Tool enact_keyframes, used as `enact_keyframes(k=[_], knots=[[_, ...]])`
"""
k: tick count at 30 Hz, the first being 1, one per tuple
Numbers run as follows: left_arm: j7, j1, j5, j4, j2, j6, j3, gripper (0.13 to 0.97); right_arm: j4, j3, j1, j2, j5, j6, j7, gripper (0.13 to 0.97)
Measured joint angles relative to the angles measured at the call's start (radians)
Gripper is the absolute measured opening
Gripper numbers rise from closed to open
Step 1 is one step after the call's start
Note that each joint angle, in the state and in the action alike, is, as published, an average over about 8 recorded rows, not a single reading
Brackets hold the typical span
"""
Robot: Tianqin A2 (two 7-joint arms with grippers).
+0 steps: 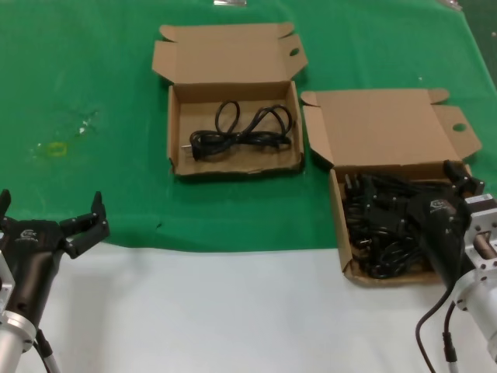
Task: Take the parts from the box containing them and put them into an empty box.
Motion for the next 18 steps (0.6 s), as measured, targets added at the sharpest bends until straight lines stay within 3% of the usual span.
enact_keyframes(k=[18], knots=[[0.000,0.000,0.000,0.000,0.000,0.000,0.000,0.966,0.000,0.000,0.000,0.000,0.000,0.000,0.000,0.966]])
